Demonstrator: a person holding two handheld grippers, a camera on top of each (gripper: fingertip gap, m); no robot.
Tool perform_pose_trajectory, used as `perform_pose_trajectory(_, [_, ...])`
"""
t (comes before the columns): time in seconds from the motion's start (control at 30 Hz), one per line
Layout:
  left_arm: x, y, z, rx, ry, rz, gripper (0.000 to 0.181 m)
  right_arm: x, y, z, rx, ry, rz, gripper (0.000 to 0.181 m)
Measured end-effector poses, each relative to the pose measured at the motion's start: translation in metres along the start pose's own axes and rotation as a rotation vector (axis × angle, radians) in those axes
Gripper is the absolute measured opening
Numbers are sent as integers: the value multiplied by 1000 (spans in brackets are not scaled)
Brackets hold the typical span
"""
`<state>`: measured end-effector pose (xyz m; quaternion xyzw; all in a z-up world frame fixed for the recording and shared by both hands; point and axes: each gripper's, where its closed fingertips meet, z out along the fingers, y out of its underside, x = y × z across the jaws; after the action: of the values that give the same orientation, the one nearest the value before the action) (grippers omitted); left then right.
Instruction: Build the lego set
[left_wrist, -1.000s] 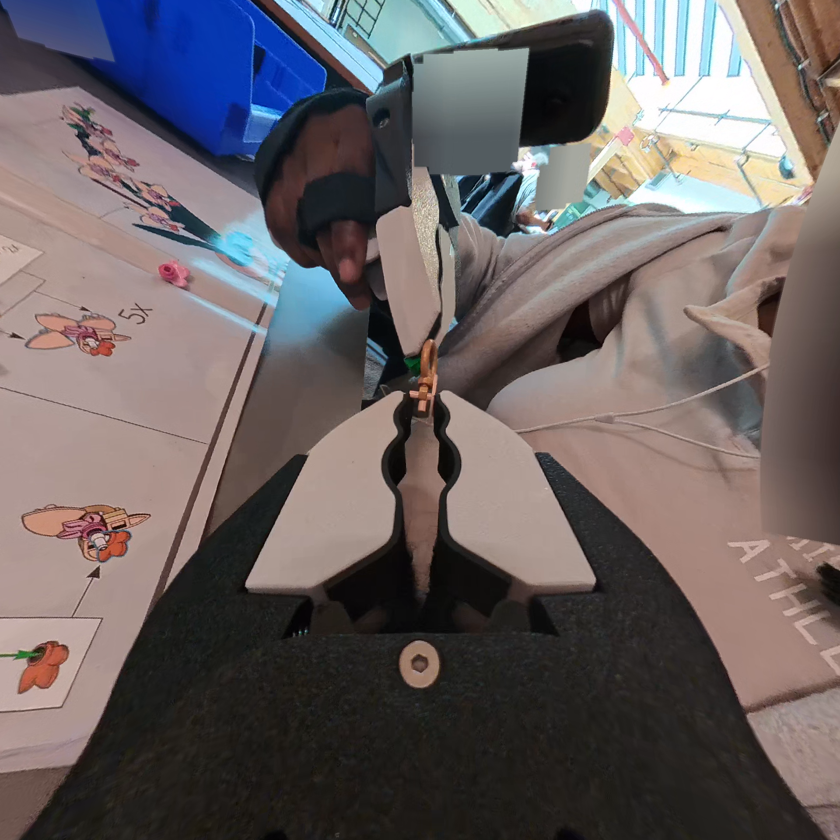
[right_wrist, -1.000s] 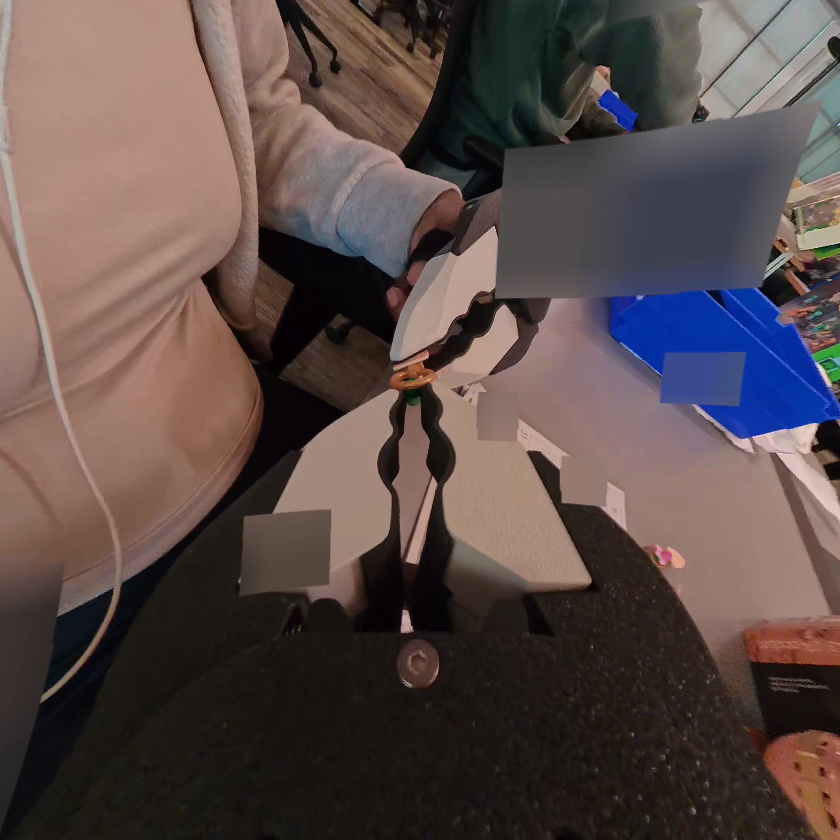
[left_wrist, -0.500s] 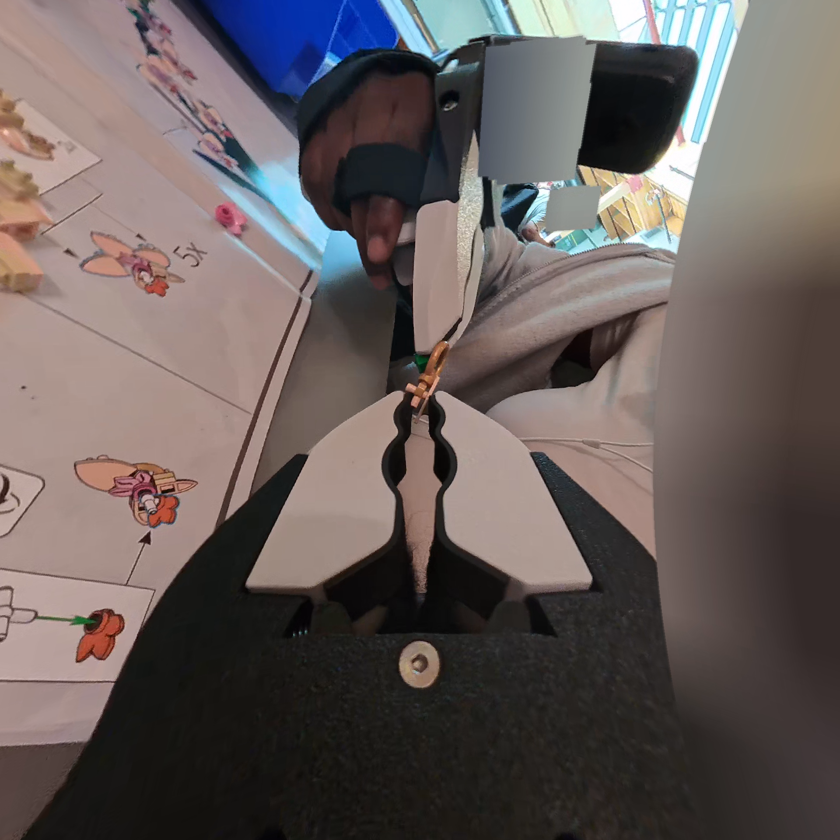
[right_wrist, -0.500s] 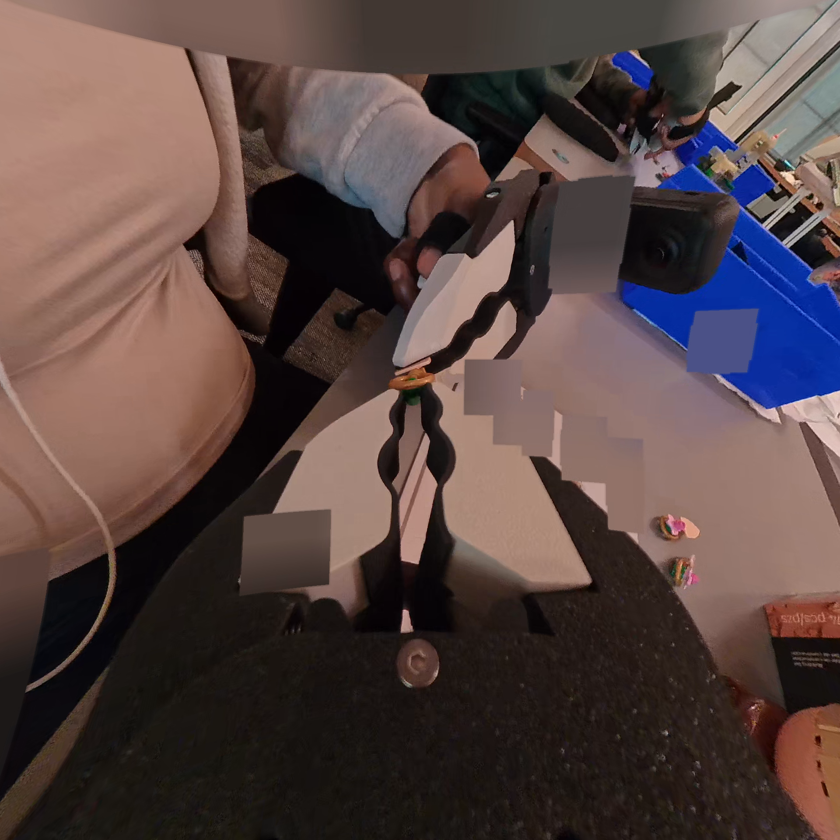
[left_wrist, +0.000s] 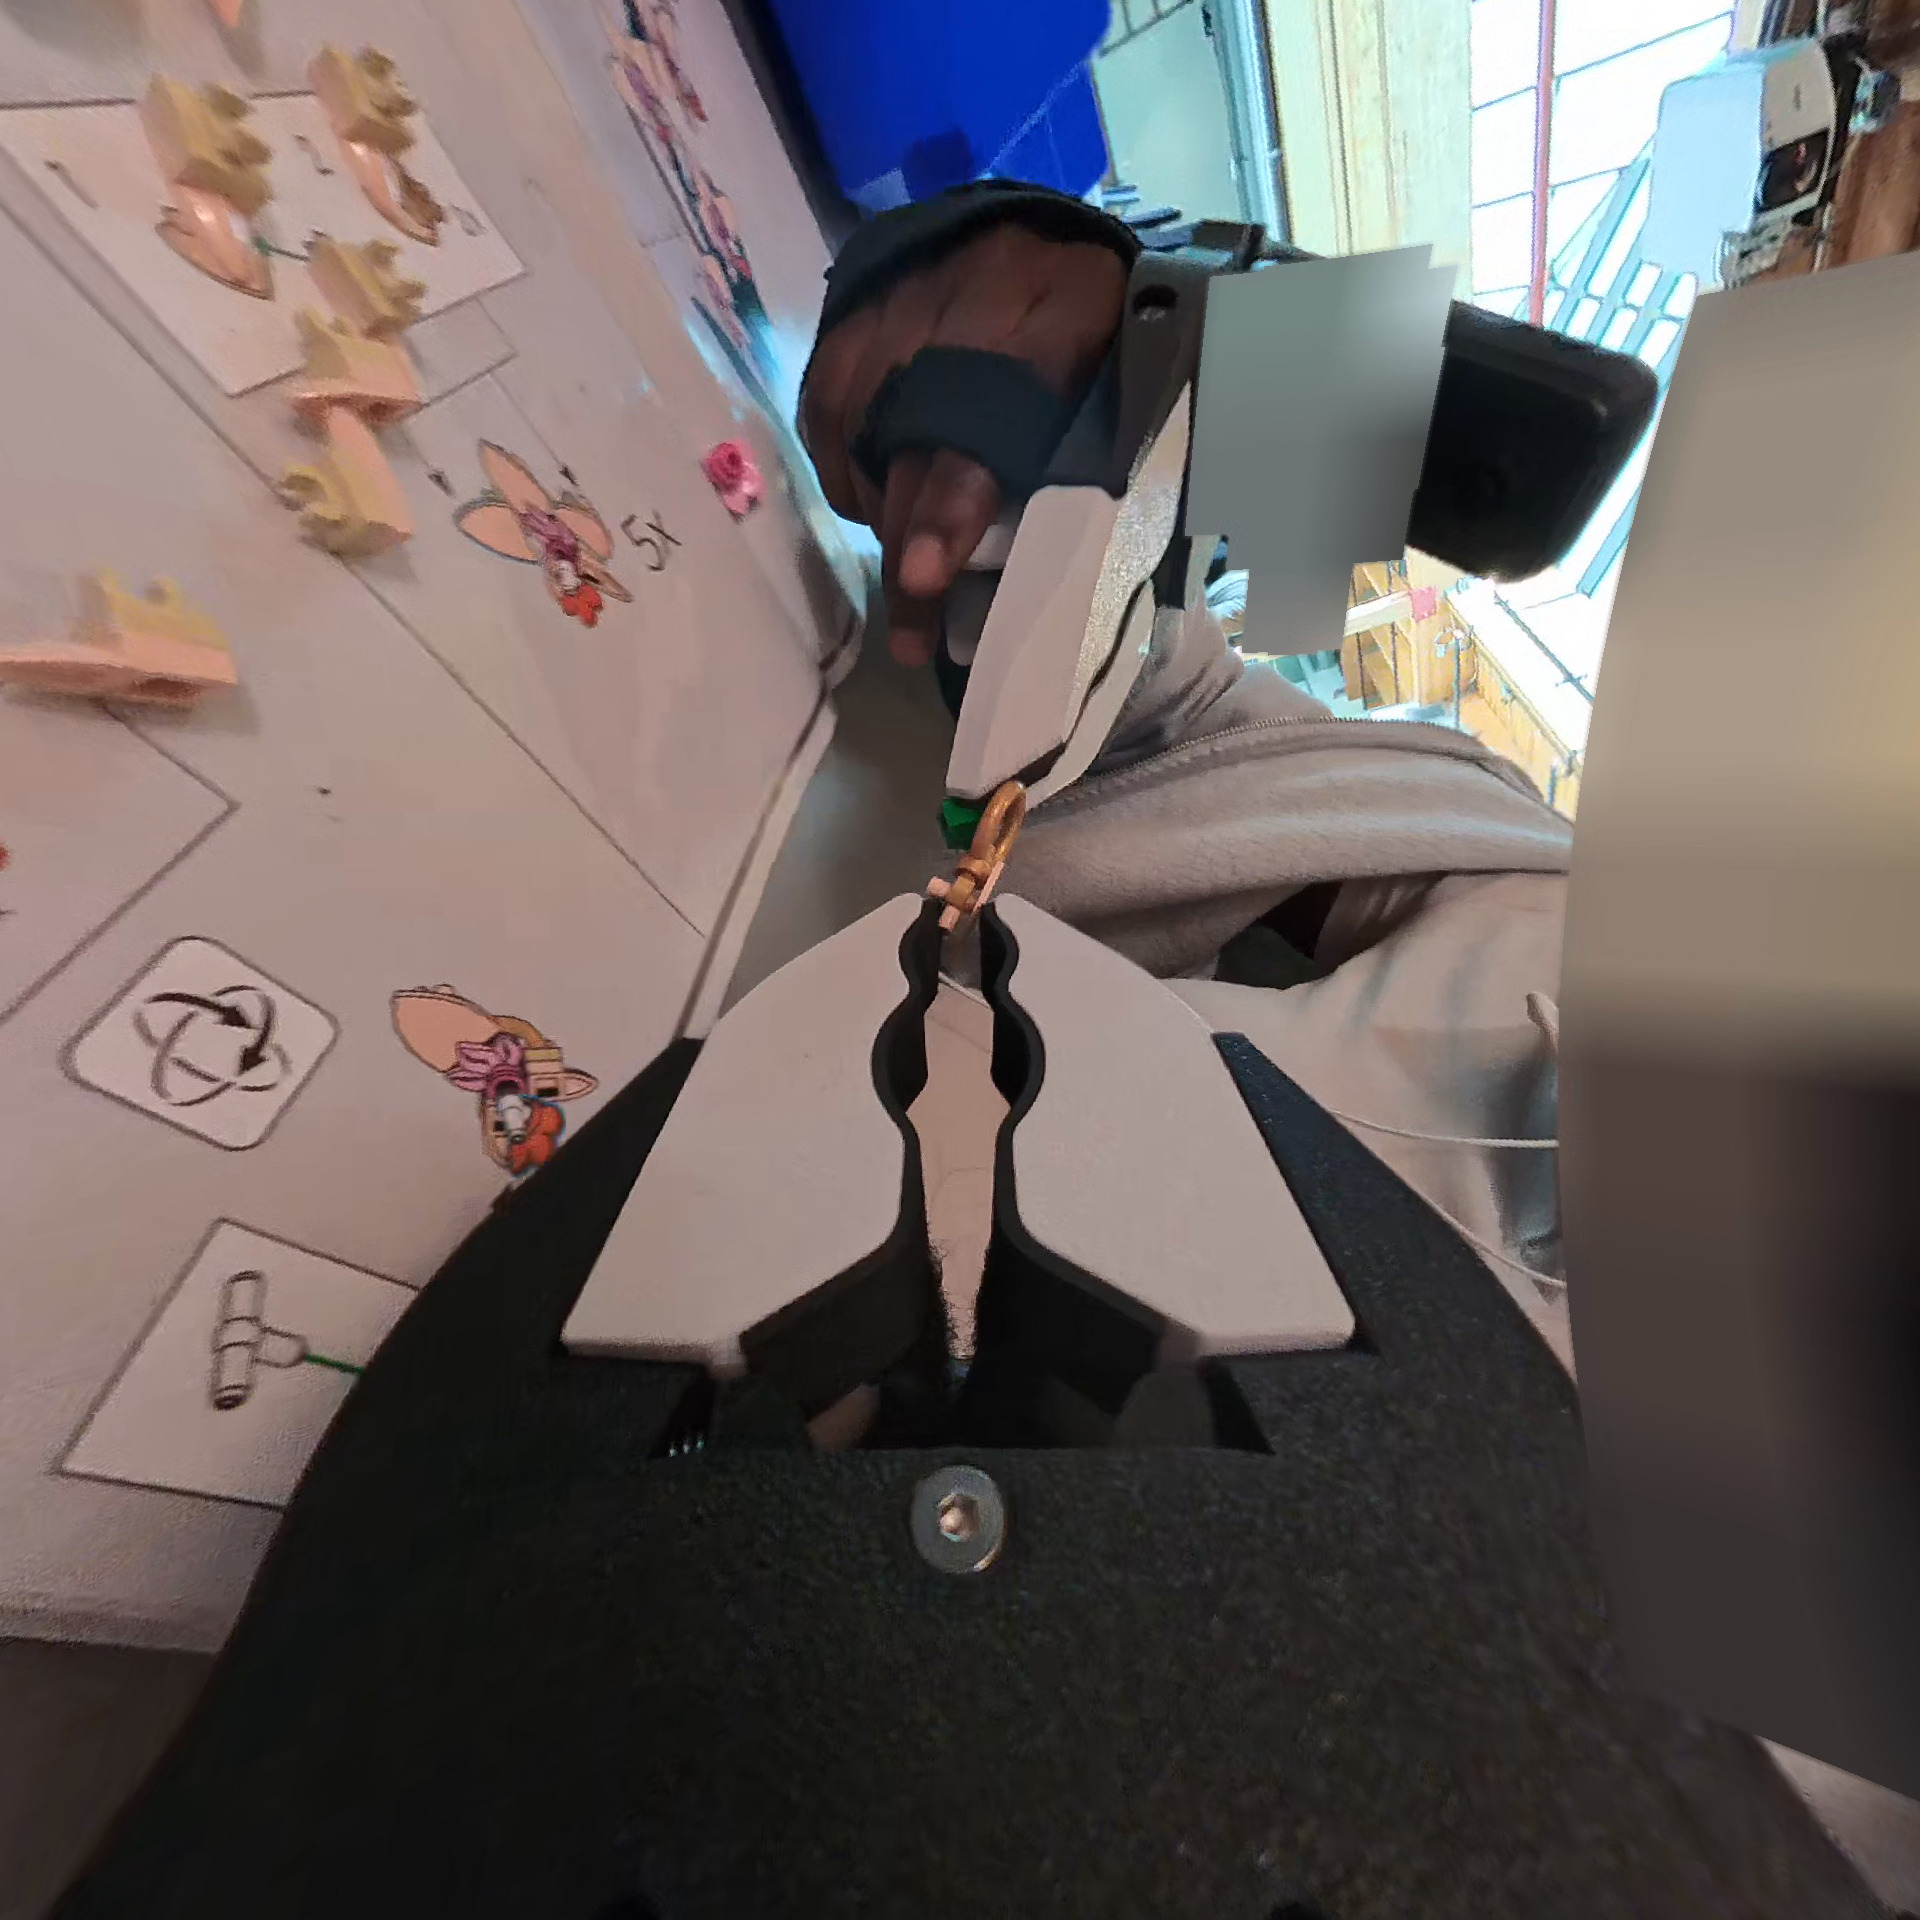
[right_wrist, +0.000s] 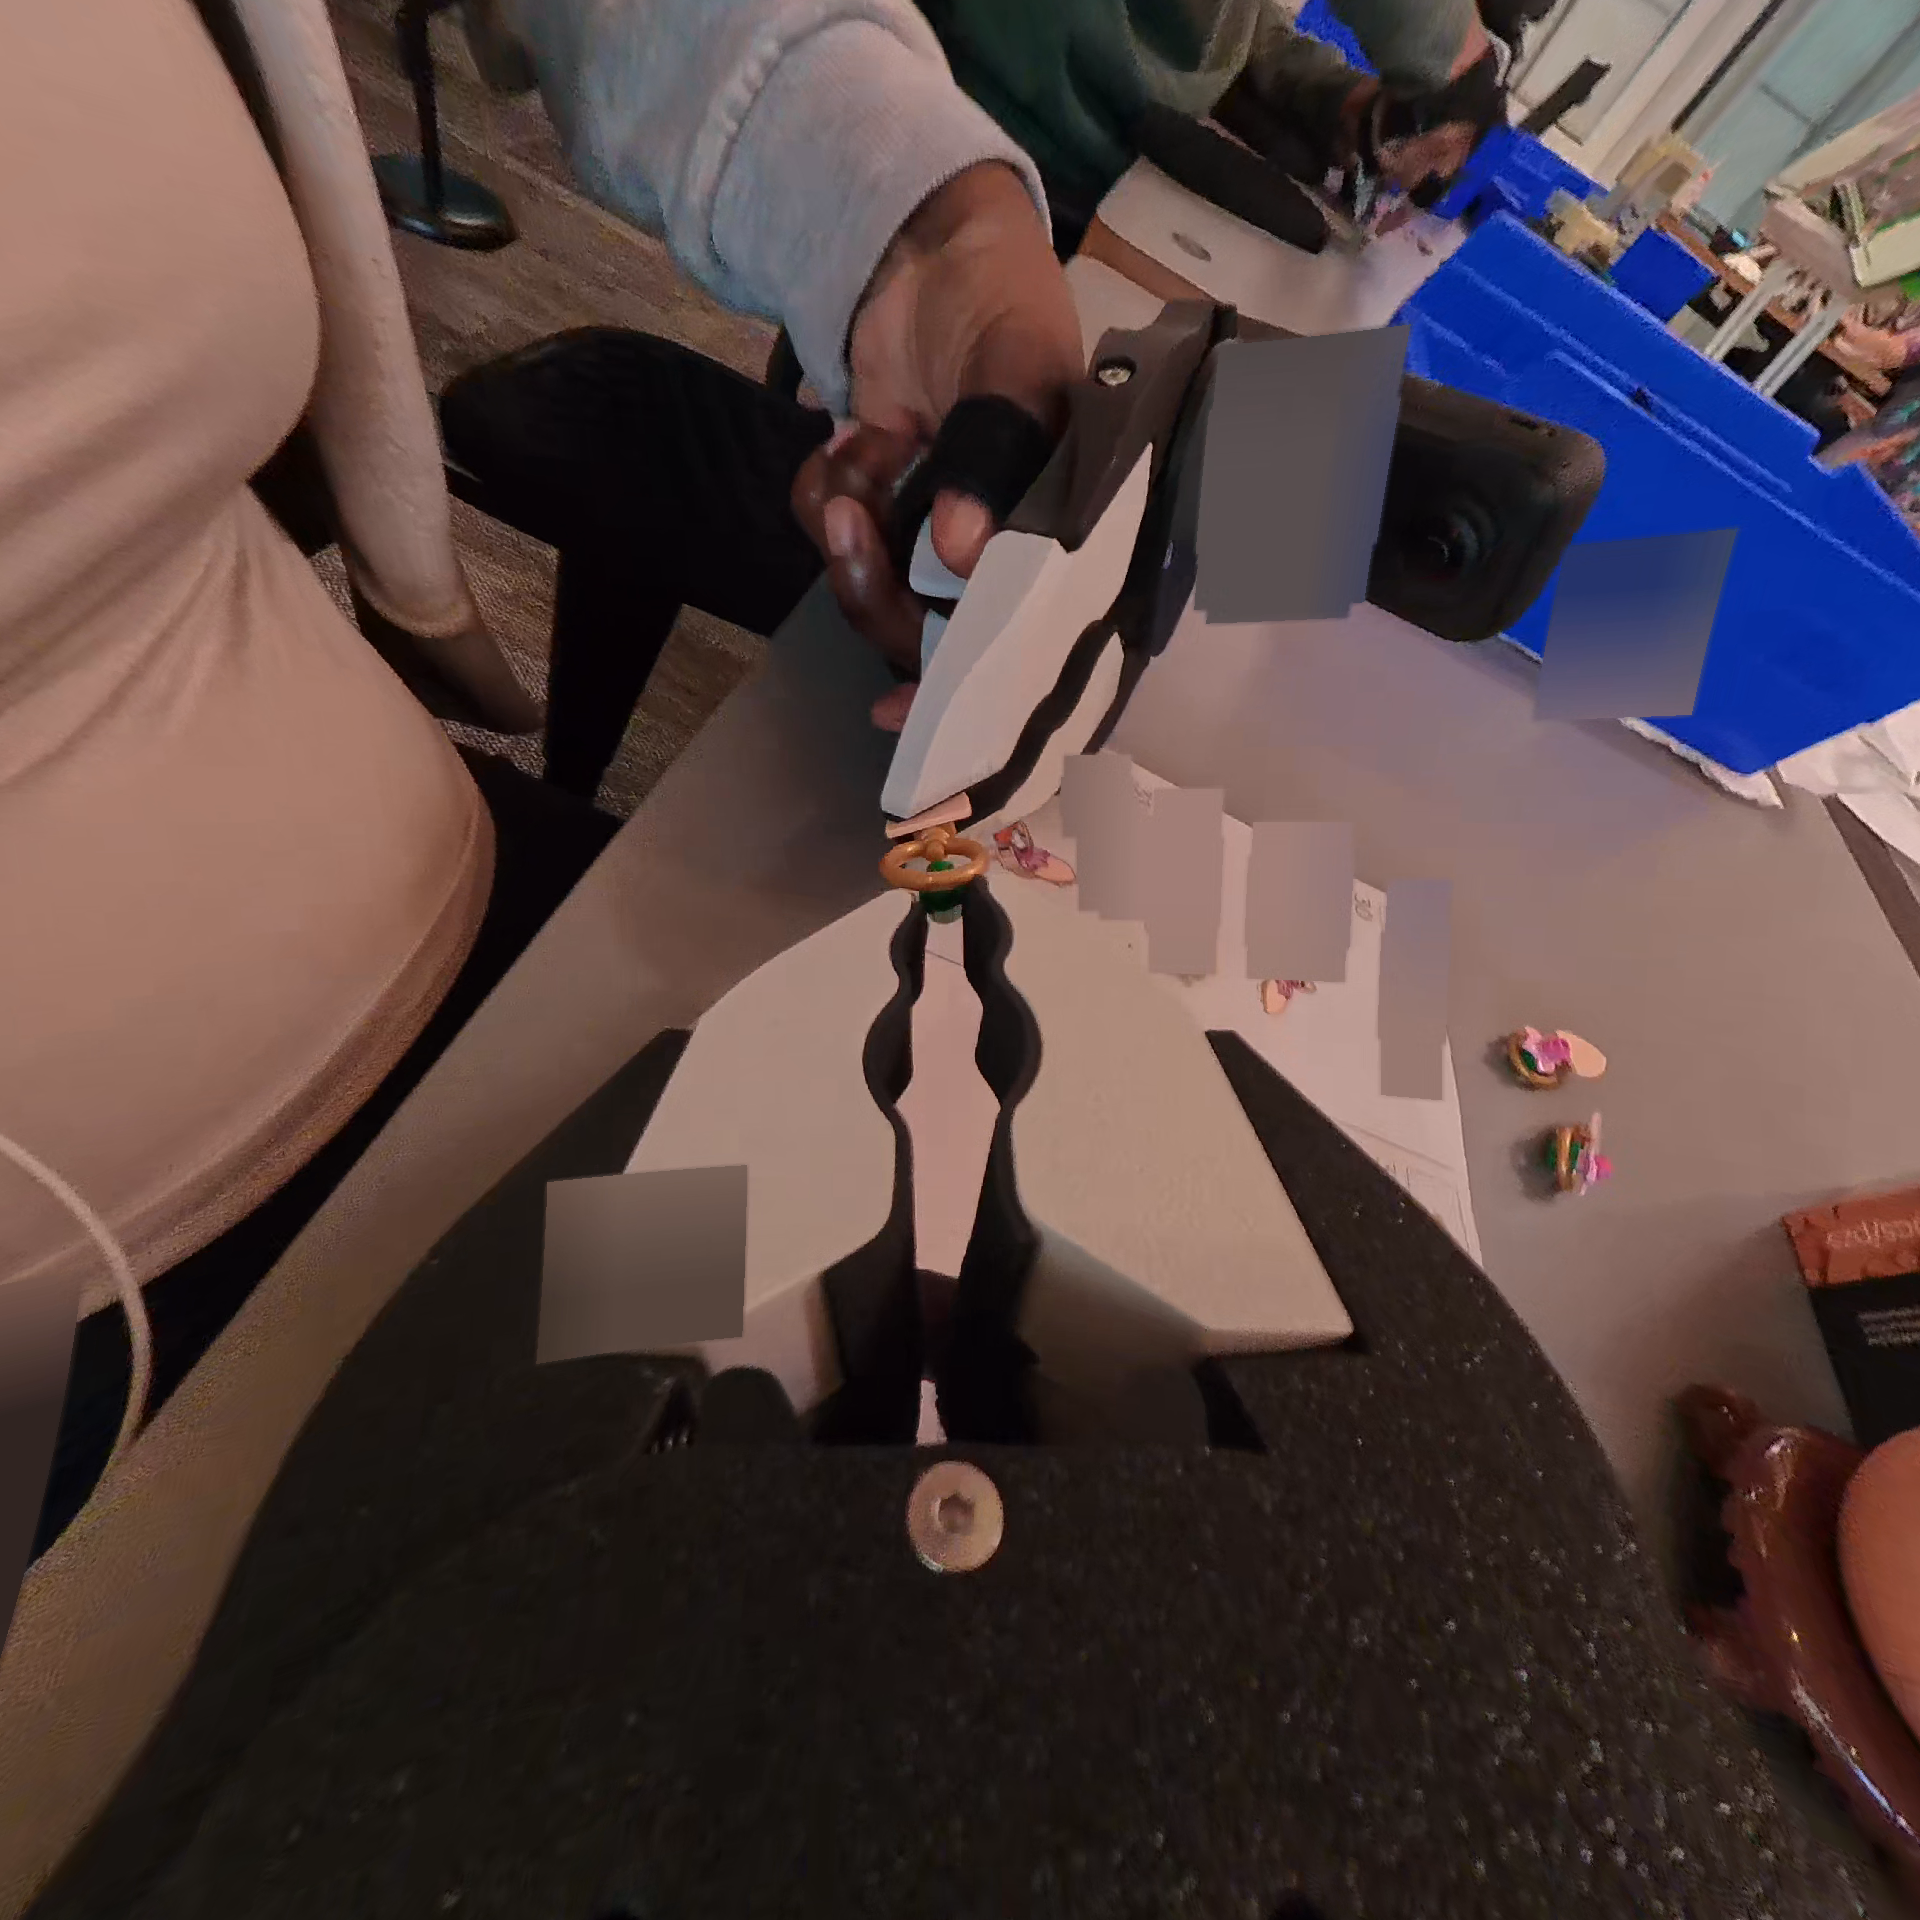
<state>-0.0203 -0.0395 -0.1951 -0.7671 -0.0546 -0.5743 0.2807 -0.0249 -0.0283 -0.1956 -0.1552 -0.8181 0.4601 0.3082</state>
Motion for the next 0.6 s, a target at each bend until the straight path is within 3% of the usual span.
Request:
perform_pose_trajectory(0.3, [-23,-11,-4,-75,-14,-305,6,14,36,10,-185,-3,24,7])
perform_pose_trajectory(0.6, [-33,-26,-6,-17,-79,-489,6,18,55,12,-303,-157,264,10])
